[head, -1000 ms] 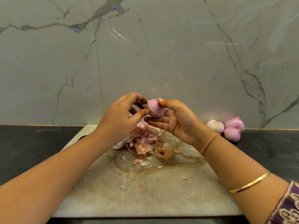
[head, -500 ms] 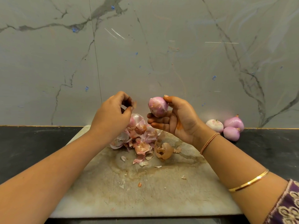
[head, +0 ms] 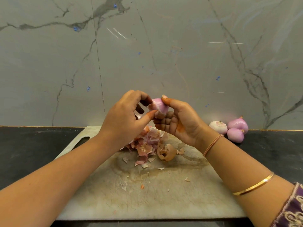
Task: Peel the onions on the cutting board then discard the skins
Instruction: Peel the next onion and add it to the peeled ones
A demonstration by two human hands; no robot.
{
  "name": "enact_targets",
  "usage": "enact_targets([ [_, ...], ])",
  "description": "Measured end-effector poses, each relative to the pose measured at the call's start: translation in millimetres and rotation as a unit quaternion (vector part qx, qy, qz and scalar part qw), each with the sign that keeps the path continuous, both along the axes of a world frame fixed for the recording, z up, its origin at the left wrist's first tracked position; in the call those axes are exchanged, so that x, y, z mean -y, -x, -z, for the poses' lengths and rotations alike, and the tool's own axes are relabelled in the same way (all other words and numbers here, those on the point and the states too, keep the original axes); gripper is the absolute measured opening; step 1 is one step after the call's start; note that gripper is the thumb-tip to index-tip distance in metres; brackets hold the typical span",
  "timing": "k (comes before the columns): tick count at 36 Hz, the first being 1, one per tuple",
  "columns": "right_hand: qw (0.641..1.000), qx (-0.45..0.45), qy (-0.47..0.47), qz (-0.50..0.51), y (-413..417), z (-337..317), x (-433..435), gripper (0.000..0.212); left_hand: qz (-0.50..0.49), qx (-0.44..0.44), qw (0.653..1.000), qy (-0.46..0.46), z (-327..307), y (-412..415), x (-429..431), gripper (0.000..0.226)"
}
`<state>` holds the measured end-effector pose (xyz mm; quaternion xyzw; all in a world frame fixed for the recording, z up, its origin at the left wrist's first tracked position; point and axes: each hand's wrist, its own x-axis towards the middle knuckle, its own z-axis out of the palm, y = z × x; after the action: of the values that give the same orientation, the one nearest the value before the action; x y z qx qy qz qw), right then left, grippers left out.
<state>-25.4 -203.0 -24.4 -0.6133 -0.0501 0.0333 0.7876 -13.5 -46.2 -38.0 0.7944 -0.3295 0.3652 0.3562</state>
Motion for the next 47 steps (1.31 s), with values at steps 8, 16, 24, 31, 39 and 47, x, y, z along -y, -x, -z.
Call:
enact_targets([
  [8, 0.999, 0.028, 0.031, 0.008, 1, 0, -1, 0.038, 0.001, -0.023, 1.000, 0.009, 1, -2, 0, 0.010],
  [16, 0.999, 0.024, 0.039, 0.008, 0, 0, 0, 0.039, -0.042, -0.084, 0.993, 0.067, -2, -6, -2, 0.020],
  [24, 1.000, -0.001, -0.007, -0.007, 2, -3, 5, 0.031, -0.112, -0.114, 0.986, 0.053, -1, -13, -10, 0.008],
  [31, 1.000, -0.006, -0.013, -0.010, 1, -3, 4, 0.031, 0.016, -0.053, 0.998, 0.024, -2, -3, -4, 0.019],
  [39, 0.999, 0.006, 0.043, -0.018, -1, 1, 2, 0.041, 0.081, -0.026, 0.996, -0.022, -2, -2, -4, 0.025],
  [47, 0.998, -0.002, 0.062, -0.021, -3, 3, 3, 0.040, 0.060, -0.013, 0.996, -0.066, -2, -4, -6, 0.016],
])
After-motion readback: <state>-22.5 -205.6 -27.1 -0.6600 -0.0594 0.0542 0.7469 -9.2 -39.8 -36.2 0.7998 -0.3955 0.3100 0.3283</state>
